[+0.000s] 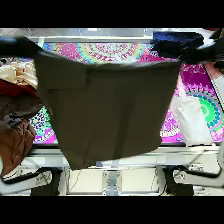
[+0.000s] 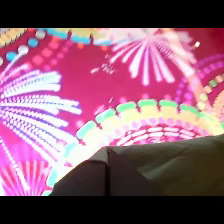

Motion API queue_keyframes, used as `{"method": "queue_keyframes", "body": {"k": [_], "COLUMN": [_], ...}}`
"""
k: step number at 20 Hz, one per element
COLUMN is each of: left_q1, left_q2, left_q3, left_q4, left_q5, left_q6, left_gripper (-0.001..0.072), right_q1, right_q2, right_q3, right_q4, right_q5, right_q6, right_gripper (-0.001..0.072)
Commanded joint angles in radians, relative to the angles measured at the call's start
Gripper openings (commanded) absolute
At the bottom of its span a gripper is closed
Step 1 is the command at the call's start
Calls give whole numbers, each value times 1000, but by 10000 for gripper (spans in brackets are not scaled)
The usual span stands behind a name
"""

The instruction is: Fold the shirts.

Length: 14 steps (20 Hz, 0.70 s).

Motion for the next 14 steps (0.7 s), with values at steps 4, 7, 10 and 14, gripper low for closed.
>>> {"method": "queue_keyframes", "body": {"k": [4,7,10,14], "left_q1": [-71,-77,-76,-77], "left_q2": [-376,-373,-349,-373], "left_q3": [5,6,5,-58], "left_q4": [187,187,190,193], "left_q5": [233,286,157,47], "left_q6": [-14,-14,-60,-109], "left_gripper": [8,9,8,8], "right_q1": [7,6,6,25], "right_q2": [-360,-371,-371,-383], "right_q3": [-10,16,74,33], "right_q4": [34,32,23,20], "right_q5": [209,242,140,32], "right_q6": [104,103,101,99], "right_gripper": [13,13,13,13]}}
